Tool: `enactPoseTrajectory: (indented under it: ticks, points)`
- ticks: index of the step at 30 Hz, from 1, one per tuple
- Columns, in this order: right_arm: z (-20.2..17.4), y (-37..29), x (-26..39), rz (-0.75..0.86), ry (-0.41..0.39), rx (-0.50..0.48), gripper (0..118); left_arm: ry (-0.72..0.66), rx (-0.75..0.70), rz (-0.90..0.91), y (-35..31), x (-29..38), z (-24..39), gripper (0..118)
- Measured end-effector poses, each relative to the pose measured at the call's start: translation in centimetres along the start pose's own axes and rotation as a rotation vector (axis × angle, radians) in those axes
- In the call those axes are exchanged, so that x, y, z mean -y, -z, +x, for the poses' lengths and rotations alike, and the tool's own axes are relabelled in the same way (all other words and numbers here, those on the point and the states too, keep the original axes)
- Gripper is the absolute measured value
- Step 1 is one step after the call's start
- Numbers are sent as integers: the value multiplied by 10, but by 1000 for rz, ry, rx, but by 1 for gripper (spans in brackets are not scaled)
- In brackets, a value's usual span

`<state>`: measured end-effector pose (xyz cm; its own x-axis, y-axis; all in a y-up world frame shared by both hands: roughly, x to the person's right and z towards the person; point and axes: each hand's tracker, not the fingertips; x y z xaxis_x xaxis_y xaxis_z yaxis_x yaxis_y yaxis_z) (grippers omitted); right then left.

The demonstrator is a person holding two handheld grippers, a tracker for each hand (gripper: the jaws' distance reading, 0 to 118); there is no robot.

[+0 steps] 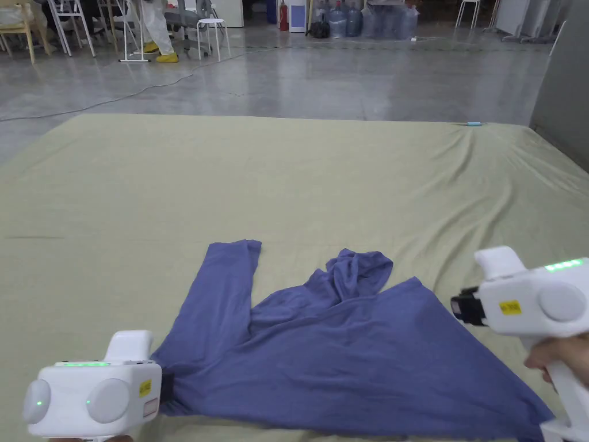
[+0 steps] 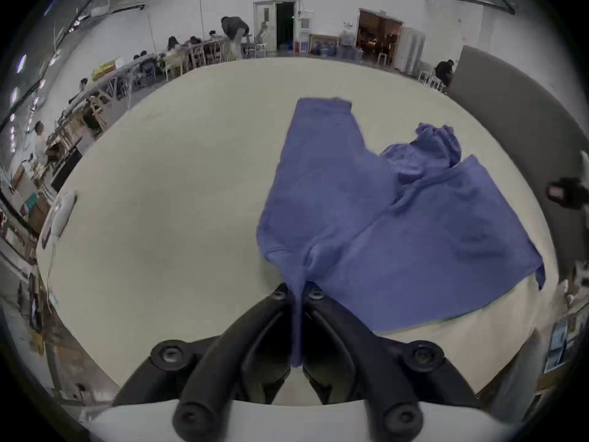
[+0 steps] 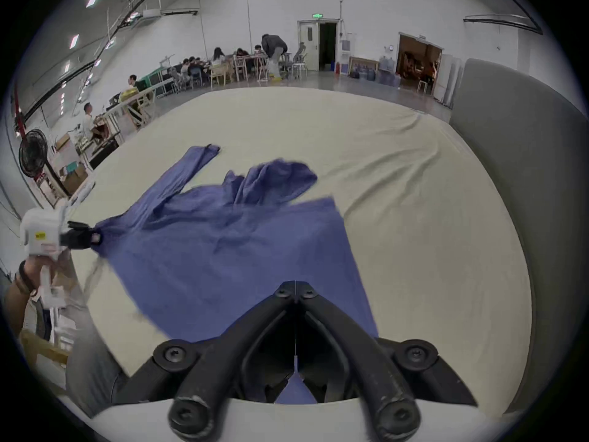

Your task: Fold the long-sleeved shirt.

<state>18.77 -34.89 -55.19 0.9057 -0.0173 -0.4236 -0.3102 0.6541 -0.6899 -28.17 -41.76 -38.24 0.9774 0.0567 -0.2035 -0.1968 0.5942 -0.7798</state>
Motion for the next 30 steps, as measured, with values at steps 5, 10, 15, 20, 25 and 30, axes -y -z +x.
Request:
enactPoseTrajectory:
  ticks: [5,10,15,20,25,30]
  points:
    - [22,87,-56,-71,-14,75,77,16,37,17,-11,-13,7,0]
    - [34,156,-75,-175,-40,53,96,2,91,4,-4,-19,9,0]
    - [32,200,-79,-277,-125,66,95,-1,93,-6,7,-25,11,0]
    - [29,204,-76,-368,-61,5,52,7,89,-16,13,-28,14,0]
    - [6,188,-68,-335,-158,89,0,1,65,13,17,-40,16,0]
    - [19,117,-92,-171,-48,76,0,-7,40,145,-1,-92,8,0]
